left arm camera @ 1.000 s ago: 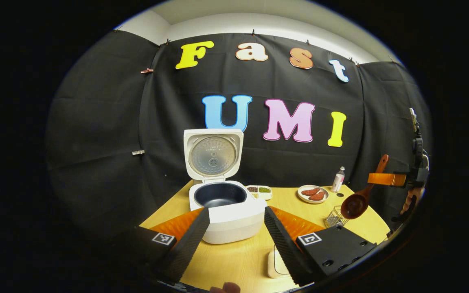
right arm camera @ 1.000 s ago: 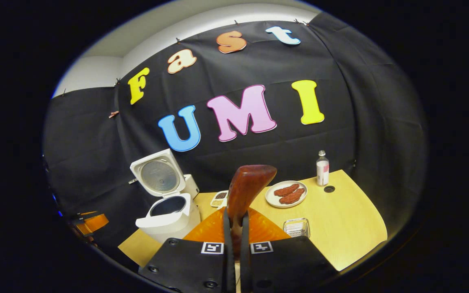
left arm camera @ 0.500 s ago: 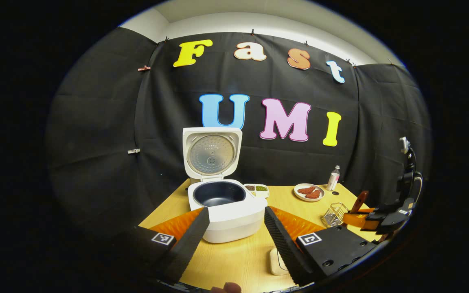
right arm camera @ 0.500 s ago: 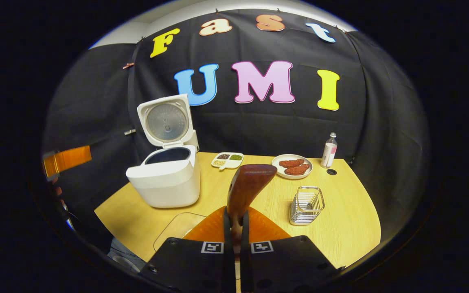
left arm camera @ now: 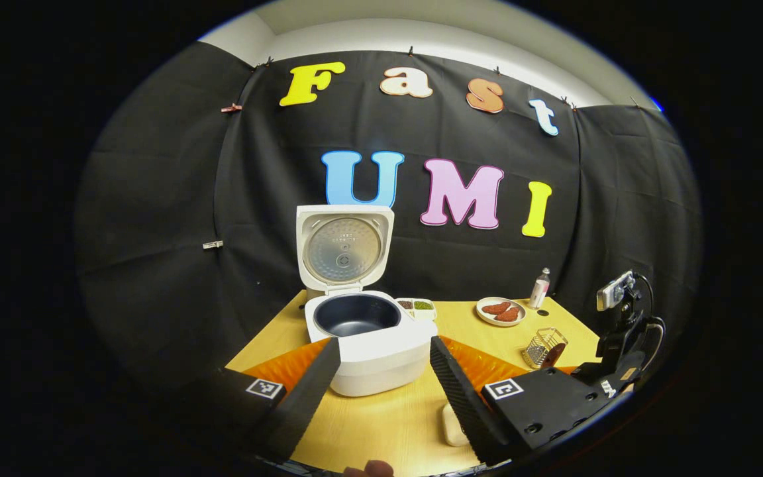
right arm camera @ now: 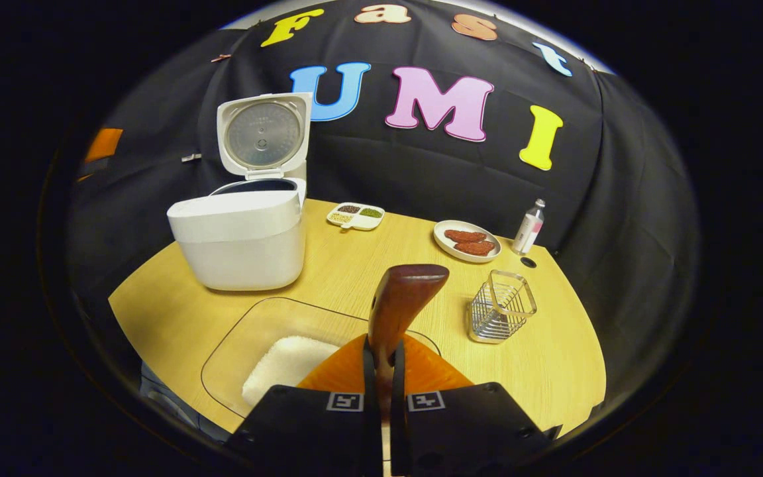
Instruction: Close the left gripper, press the button to open the rice cooker; take a wooden spoon from the chopstick holder with the right hand, scoop a spoonful of rice and pour it into the rice cooker, then put the wooden spoon back into the chopstick holder.
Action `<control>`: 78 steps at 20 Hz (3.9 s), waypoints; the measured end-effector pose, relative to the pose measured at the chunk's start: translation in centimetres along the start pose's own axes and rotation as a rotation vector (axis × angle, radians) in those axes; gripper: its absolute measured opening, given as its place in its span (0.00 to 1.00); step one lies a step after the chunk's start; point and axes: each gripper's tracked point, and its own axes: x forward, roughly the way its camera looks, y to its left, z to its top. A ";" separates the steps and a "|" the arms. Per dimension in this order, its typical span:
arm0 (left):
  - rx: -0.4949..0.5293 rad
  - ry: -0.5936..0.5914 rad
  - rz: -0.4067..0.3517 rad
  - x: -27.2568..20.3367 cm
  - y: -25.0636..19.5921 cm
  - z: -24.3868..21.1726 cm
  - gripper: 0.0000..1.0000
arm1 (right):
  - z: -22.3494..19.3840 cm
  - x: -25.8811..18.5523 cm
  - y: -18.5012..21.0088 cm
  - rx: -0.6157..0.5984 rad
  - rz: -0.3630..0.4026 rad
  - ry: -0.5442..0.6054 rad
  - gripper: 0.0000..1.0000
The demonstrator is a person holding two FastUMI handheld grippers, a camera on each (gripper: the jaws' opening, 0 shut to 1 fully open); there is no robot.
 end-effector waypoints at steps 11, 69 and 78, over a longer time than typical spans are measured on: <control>-0.006 0.002 0.006 0.0 0.9 -0.1 0.95 | -0.2 0.8 1.8 0.493 0.102 0.055 0.10; -0.069 -0.013 0.017 3.8 5.4 -2.4 0.95 | 33.5 11.9 15.8 0.705 0.296 -0.221 0.09; -0.093 0.010 0.031 4.3 6.3 -4.2 0.95 | 33.3 15.1 19.2 0.379 0.275 -0.274 0.09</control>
